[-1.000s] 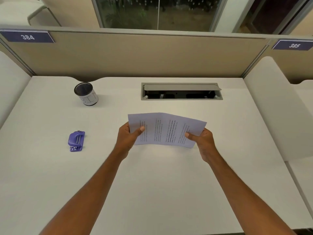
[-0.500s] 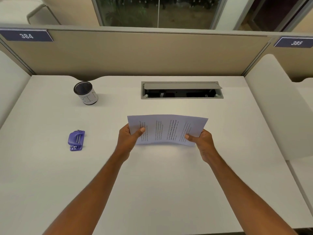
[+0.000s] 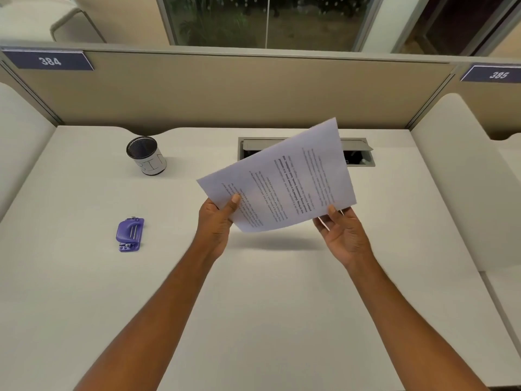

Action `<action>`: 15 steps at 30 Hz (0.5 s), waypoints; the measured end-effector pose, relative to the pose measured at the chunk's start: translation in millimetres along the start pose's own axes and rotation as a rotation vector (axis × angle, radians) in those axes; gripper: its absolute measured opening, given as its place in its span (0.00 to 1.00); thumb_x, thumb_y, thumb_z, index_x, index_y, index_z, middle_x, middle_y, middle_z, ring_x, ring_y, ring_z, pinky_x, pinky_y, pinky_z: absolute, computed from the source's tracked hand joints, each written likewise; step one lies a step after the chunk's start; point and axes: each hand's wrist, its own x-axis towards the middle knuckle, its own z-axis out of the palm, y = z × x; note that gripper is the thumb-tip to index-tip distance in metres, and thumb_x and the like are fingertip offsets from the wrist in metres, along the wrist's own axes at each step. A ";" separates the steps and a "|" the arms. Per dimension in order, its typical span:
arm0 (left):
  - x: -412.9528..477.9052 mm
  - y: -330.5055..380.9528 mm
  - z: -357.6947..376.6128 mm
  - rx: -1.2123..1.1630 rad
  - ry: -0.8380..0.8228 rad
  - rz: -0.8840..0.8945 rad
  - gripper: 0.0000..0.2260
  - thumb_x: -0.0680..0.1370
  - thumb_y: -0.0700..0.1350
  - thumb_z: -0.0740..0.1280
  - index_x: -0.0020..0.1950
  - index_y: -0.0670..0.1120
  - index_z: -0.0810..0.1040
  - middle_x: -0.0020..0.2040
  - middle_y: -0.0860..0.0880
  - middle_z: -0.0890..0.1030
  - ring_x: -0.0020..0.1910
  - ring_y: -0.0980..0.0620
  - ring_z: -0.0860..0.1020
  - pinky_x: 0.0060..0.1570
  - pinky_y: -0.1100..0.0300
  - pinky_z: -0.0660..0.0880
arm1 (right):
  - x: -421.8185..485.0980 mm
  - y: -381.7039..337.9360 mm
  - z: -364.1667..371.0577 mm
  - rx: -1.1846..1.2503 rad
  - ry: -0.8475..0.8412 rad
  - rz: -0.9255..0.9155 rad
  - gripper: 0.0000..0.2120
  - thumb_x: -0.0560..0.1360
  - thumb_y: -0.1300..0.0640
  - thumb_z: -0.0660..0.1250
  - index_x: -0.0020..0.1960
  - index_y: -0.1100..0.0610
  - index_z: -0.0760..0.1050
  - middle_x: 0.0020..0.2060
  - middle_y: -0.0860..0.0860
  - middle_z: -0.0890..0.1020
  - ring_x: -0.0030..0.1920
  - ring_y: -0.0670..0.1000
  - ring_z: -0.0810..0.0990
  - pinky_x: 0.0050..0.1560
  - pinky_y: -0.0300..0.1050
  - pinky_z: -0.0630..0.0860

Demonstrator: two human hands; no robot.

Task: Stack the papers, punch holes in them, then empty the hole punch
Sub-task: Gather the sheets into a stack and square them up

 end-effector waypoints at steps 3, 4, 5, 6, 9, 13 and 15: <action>-2.9 -9.8 14.0 -0.109 0.042 -0.040 0.13 0.85 0.36 0.69 0.67 0.50 0.82 0.62 0.51 0.89 0.61 0.51 0.87 0.61 0.46 0.86 | -0.7 8.4 25.4 0.116 -0.042 -0.003 0.21 0.85 0.69 0.64 0.71 0.50 0.83 0.70 0.56 0.85 0.68 0.57 0.86 0.66 0.56 0.84; -4.3 -13.7 18.2 -0.142 0.063 -0.058 0.13 0.85 0.36 0.69 0.67 0.50 0.82 0.62 0.51 0.89 0.61 0.50 0.86 0.60 0.45 0.85 | -0.6 10.8 33.1 0.124 -0.057 -0.013 0.23 0.85 0.70 0.64 0.73 0.50 0.81 0.71 0.56 0.84 0.71 0.58 0.84 0.67 0.58 0.84; -5.8 -17.4 22.3 -0.170 0.077 -0.076 0.14 0.85 0.36 0.70 0.67 0.50 0.82 0.63 0.50 0.88 0.62 0.49 0.85 0.61 0.44 0.85 | -0.1 12.7 40.0 0.120 -0.072 -0.030 0.25 0.85 0.71 0.63 0.76 0.50 0.78 0.73 0.57 0.83 0.74 0.59 0.82 0.69 0.60 0.83; -7.3 -21.7 25.7 -0.190 0.083 -0.091 0.14 0.85 0.37 0.70 0.69 0.50 0.81 0.64 0.50 0.88 0.63 0.48 0.85 0.62 0.42 0.84 | 0.4 13.5 46.2 0.106 -0.089 -0.056 0.27 0.85 0.72 0.63 0.79 0.51 0.75 0.76 0.58 0.81 0.76 0.60 0.80 0.71 0.62 0.81; -11.7 -30.9 29.5 -0.203 0.091 -0.130 0.15 0.84 0.38 0.72 0.70 0.50 0.81 0.63 0.50 0.89 0.63 0.48 0.85 0.63 0.41 0.84 | 2.3 9.2 58.5 0.050 -0.105 -0.122 0.32 0.84 0.74 0.65 0.84 0.55 0.68 0.79 0.61 0.77 0.78 0.64 0.76 0.75 0.69 0.75; -8.8 -26.8 10.1 -0.077 0.021 -0.108 0.15 0.81 0.41 0.76 0.68 0.50 0.83 0.64 0.49 0.88 0.63 0.50 0.86 0.59 0.49 0.86 | 0.5 -8.0 58.7 -0.027 -0.104 -0.150 0.30 0.82 0.73 0.68 0.81 0.56 0.72 0.76 0.61 0.80 0.75 0.64 0.80 0.72 0.69 0.79; -5.3 -16.2 -4.7 -0.013 -0.012 -0.096 0.15 0.76 0.47 0.82 0.61 0.49 0.85 0.60 0.48 0.89 0.59 0.50 0.86 0.56 0.53 0.85 | -0.3 -17.0 54.1 -0.077 -0.112 -0.162 0.27 0.81 0.72 0.71 0.75 0.52 0.78 0.74 0.61 0.82 0.74 0.65 0.81 0.71 0.69 0.79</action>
